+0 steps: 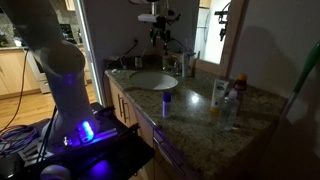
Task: Push the faucet handle downwards
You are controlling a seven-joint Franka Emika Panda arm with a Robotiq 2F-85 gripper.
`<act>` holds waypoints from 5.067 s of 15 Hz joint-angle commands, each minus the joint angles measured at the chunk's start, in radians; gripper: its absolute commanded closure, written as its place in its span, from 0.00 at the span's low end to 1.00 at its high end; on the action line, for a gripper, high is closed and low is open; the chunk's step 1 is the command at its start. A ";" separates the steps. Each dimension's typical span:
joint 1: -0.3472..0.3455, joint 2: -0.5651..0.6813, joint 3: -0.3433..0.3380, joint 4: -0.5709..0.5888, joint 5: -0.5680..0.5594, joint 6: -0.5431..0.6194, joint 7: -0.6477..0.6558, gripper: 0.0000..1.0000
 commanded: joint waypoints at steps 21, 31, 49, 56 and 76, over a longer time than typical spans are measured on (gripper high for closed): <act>0.020 0.515 0.020 0.479 0.099 -0.048 0.259 0.00; 0.027 0.755 0.034 0.749 0.137 0.018 0.311 0.00; 0.058 0.756 0.014 0.700 0.069 0.116 0.312 0.96; 0.039 0.724 0.013 0.647 0.078 0.131 0.314 0.62; 0.016 0.783 0.041 0.750 0.181 0.106 0.307 0.00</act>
